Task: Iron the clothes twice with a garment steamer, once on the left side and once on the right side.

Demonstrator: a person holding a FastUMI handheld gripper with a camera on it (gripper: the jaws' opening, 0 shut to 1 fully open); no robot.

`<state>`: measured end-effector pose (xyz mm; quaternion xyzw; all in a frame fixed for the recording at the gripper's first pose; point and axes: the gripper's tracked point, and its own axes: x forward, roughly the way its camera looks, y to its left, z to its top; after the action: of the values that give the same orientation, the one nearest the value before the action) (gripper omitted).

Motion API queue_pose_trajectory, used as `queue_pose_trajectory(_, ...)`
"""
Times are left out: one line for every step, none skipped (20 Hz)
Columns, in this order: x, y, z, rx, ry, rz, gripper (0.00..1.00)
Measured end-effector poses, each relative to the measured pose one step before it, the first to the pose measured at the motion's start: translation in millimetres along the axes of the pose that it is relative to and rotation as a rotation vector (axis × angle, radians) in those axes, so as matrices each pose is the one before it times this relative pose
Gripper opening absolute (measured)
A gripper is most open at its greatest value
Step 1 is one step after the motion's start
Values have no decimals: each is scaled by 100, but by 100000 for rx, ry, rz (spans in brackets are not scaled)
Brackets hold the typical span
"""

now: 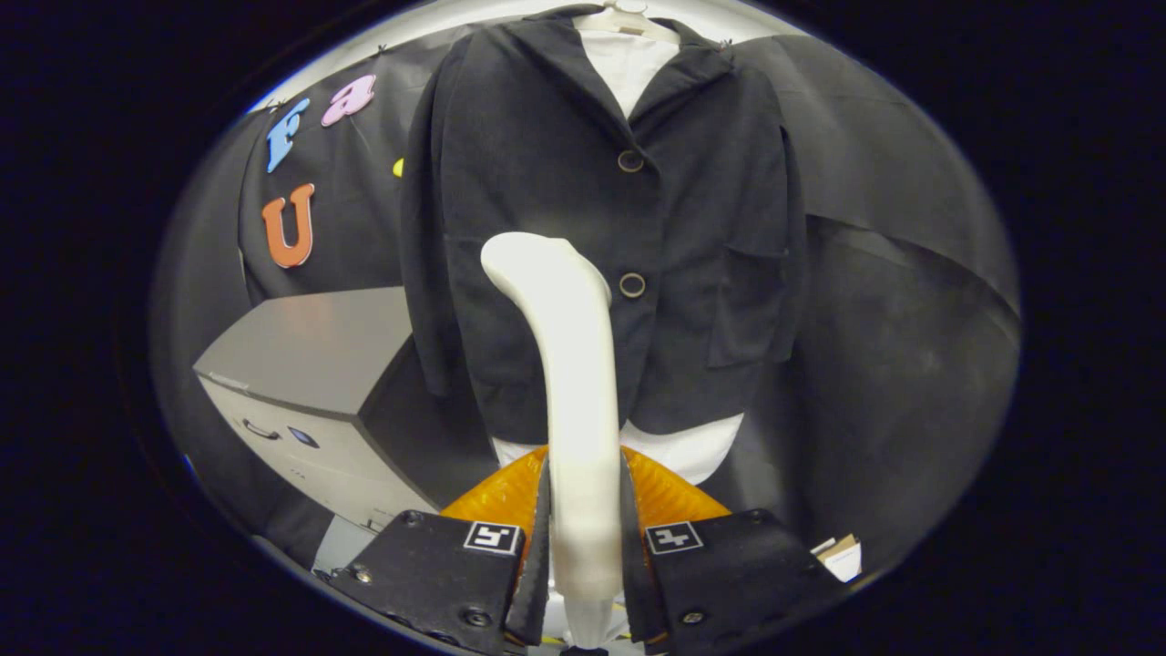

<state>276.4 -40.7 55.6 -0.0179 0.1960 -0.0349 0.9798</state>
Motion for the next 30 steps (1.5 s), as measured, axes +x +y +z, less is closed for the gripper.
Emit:
queue_pose_trajectory(279, -124, -743, 525, 1632, 207, 37)
queue_pose_trajectory(224, -140, -646, 141, 1436, 66, 37)
queue_pose_trajectory(253, -39, -758, -57, 1236, -120, 37)
queue_pose_trajectory(187, -17, -594, -71, 1181, -137, 37)
queue_pose_trajectory(310, -99, -520, -82, 1246, -40, 37)
queue_pose_trajectory(195, 67, -487, 106, 1108, -24, 37)
queue_pose_trajectory(150, 3, -517, -67, 995, 41, 37)
queue_pose_trajectory(265, 68, -475, -401, 1034, 15, 37)
queue_pose_trajectory(260, -62, -445, -490, 818, 9, 37)
queue_pose_trajectory(241, 28, -366, -330, 726, -17, 37)
queue_pose_trajectory(228, 90, -408, -382, 901, 100, 37)
queue_pose_trajectory(202, 103, -302, -213, 801, 148, 37)
queue_pose_trajectory(216, 99, -379, -338, 1032, 351, 37)
queue_pose_trajectory(142, -13, -261, 41, 783, 327, 37)
queue_pose_trajectory(207, -27, -227, 157, 757, 366, 37)
queue_pose_trajectory(55, -32, -163, -56, 613, 182, 37)
queue_pose_trajectory(-7, -102, -93, -75, 301, 127, 37)
queue_pose_trajectory(-112, -19, 62, 71, -23, 331, 37)
queue_pose_trajectory(-186, -15, 35, 216, -115, 718, 37)
queue_pose_trajectory(-403, 6, 242, 526, -440, 1191, 37)
queue_pose_trajectory(-472, -172, 191, 781, -485, 1535, 37)
queue_pose_trajectory(-553, -130, 323, 1305, -674, 1499, 37)
queue_pose_trajectory(-693, -267, 292, 1424, -718, 1507, 37)
queue_pose_trajectory(-841, -301, 484, 1323, -1184, 1367, 37)
queue_pose_trajectory(-778, -467, 488, 1152, -1582, 1132, 37)
queue_pose_trajectory(-828, -429, 620, 1207, -1700, 921, 37)
queue_pose_trajectory(-960, -487, 679, 1431, -1988, 625, 37)
queue_pose_trajectory(-844, -679, 842, 1370, -2166, 262, 37)
queue_pose_trajectory(-1149, -958, 948, 1606, -2474, -86, 37)
queue_pose_trajectory(-762, -862, 1161, 1788, -2468, -122, 37)
